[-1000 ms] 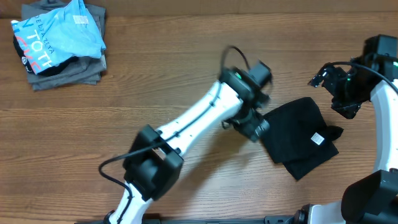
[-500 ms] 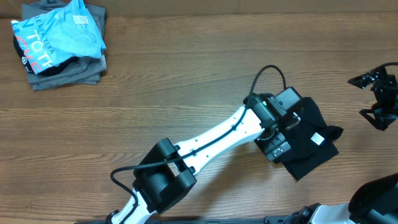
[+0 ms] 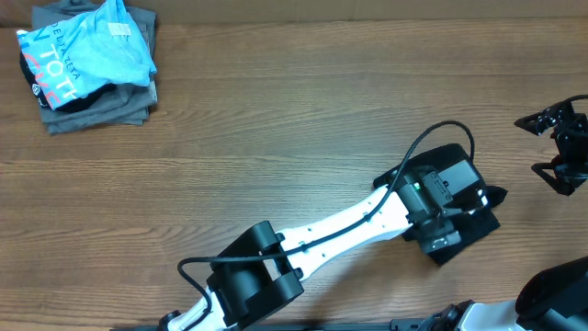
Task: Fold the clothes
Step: 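Grasp the folded black shirt with the left gripper and lift it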
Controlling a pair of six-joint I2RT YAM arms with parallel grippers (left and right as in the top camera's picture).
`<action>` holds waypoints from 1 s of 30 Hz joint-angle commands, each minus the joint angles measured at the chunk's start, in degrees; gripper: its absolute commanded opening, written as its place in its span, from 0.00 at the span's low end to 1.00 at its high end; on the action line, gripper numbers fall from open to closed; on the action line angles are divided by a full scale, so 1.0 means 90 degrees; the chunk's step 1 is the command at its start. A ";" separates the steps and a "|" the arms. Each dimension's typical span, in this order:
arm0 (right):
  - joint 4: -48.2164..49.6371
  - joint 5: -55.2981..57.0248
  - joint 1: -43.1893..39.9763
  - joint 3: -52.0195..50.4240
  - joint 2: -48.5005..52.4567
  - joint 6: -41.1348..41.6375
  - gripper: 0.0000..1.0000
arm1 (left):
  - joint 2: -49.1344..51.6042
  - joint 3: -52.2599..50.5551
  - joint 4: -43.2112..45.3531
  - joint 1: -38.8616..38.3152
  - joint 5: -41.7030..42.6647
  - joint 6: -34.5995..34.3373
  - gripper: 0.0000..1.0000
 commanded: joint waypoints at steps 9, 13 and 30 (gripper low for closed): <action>-0.0087 -0.0104 -0.0012 0.0168 -0.0063 -0.0408 1.00 | 0.0338 -0.0019 0.1717 0.0799 -0.0187 -0.1035 0.04; -0.0131 -0.0097 -0.0012 0.0168 -0.0063 -0.0471 1.00 | 0.0602 -0.0019 0.2050 0.0962 0.0476 -0.1090 0.04; -0.0102 -0.0095 -0.0012 0.0168 -0.0063 -0.0471 0.99 | 0.1598 -0.0019 0.2125 0.0979 0.1661 -0.1520 0.04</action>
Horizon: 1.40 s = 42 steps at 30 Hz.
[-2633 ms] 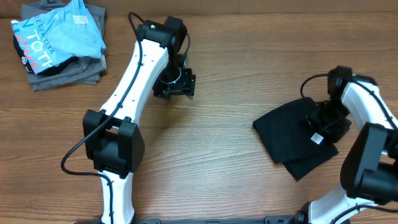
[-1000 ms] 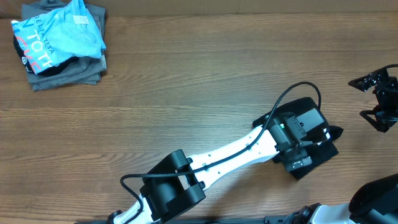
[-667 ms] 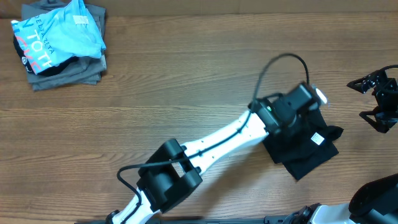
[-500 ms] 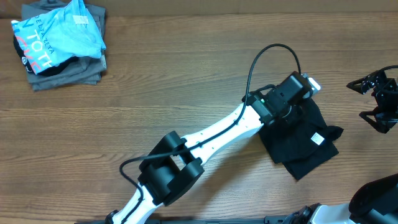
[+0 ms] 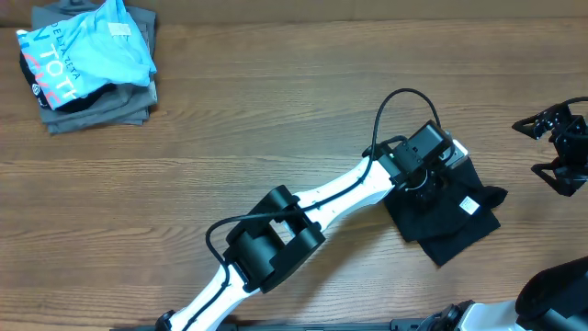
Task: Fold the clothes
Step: 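Grasp the folded black shirt with the left gripper and lift it, then carry the folded shirt left and place it beside the shirt stack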
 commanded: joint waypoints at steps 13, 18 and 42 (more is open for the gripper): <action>-0.0083 0.0019 -0.0012 0.0163 -0.0063 -0.0073 0.99 | 0.1093 -0.0005 -0.0848 0.1115 -0.1263 -0.1909 0.14; -0.0160 0.0022 -0.0012 0.0163 -0.0063 -0.0078 0.99 | 0.1093 -0.0005 -0.1372 0.1870 -0.2079 -0.1933 0.24; -0.0126 0.0015 -0.0012 0.0163 -0.0063 -0.0189 0.99 | 0.0957 0.0610 -0.4085 0.5921 -0.2159 -0.2004 0.04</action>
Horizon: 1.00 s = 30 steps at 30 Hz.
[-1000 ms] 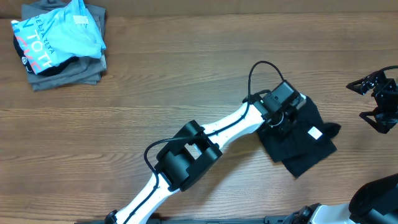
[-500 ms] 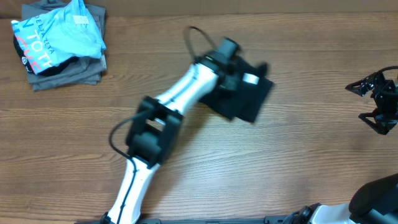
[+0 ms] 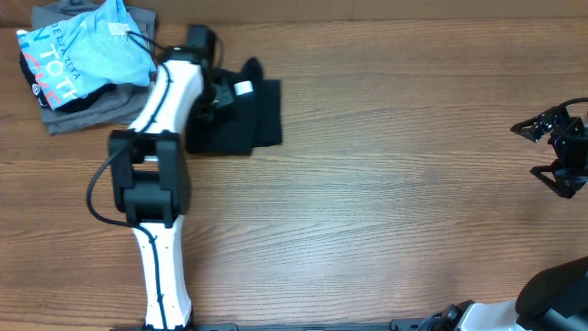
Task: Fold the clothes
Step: 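Carry the folded shirt left and place it beside the shirt stack, then push the folded shirt against the stack with the right gripper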
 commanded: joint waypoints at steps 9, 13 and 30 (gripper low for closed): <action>-0.0056 -0.0352 0.0350 0.0158 -0.0063 -0.0398 0.99 | 0.0112 0.0857 -0.1200 -0.0175 -0.0505 0.0440 0.05; 0.0138 -0.0352 0.1229 0.0158 -0.0063 -0.0396 0.99 | -0.0517 0.1231 -0.1688 -0.0389 -0.0508 0.0440 0.22; 0.3980 0.0075 0.5778 0.0158 0.1018 0.1824 0.87 | -0.2193 0.1321 -0.3691 0.0865 -0.1562 -0.0529 1.00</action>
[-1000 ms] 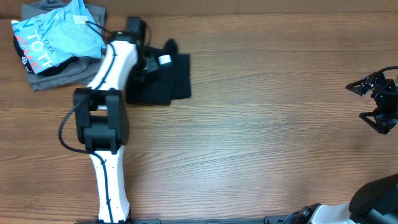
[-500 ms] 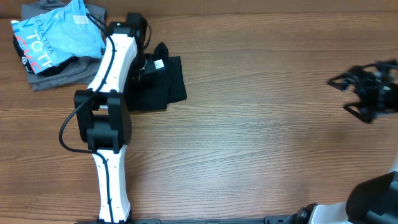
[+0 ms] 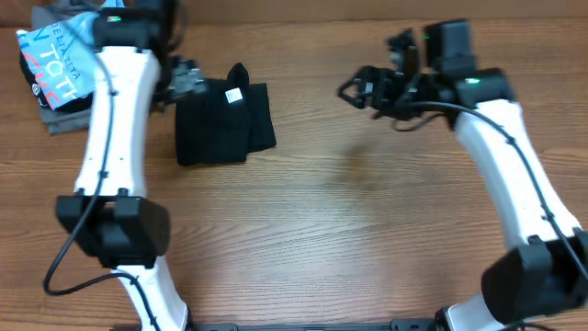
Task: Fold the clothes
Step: 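Push the folded shirt against the stack with the right gripper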
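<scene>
A folded black garment (image 3: 225, 121) with a small white tag lies flat on the table at the upper left. My left gripper (image 3: 184, 78) sits at its upper left corner, touching or just over the edge; whether its fingers grip the cloth does not show. My right gripper (image 3: 356, 90) hangs above bare wood right of the garment, pointing left, open and holding nothing. A stack of folded clothes (image 3: 55, 69), light blue shirt on grey, lies in the far left corner, partly behind the left arm.
The left arm (image 3: 110, 147) runs from the front edge up the left side. The right arm (image 3: 514, 156) reaches in from the lower right. The wooden table (image 3: 322, 230) shows bare wood between them.
The right arm has come from the right edge to the upper middle of the table. The left arm's wrist has shifted, and the black garment lies a little lower and flatter beside the stack.
The left gripper was down on the black garment at the right side of the table. Then the garment was at the upper left, beside the stack, with the gripper on it. The right gripper stayed open at the right edge and now hangs over the middle.
</scene>
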Controlling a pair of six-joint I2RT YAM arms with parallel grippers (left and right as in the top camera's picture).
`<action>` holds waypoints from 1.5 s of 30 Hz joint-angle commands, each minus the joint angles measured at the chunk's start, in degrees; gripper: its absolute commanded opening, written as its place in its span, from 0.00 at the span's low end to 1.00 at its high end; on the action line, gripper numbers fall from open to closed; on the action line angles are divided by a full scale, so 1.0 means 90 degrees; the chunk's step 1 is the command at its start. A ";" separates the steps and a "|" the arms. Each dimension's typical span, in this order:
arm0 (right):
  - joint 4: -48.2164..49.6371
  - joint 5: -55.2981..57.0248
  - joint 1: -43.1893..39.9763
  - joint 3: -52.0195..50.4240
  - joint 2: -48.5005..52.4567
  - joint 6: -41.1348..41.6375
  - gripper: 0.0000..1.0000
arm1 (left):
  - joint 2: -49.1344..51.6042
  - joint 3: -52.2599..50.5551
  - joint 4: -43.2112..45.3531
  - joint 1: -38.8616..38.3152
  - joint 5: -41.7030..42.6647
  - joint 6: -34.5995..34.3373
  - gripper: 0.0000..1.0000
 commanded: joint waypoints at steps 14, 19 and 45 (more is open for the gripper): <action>0.3410 0.0255 0.2096 0.0138 0.2504 0.1246 0.67 | -0.0022 -0.0838 -0.0622 0.1877 0.0228 -0.0423 1.00; 0.3762 0.0389 0.2487 0.0141 0.2766 0.1409 0.66 | -0.0022 -0.1275 -0.0410 0.1826 0.0226 -0.0420 1.00; 0.4600 0.1190 0.2679 0.0143 0.3512 0.2074 0.56 | -0.0022 -0.1647 -0.0172 0.1736 0.0233 -0.0277 1.00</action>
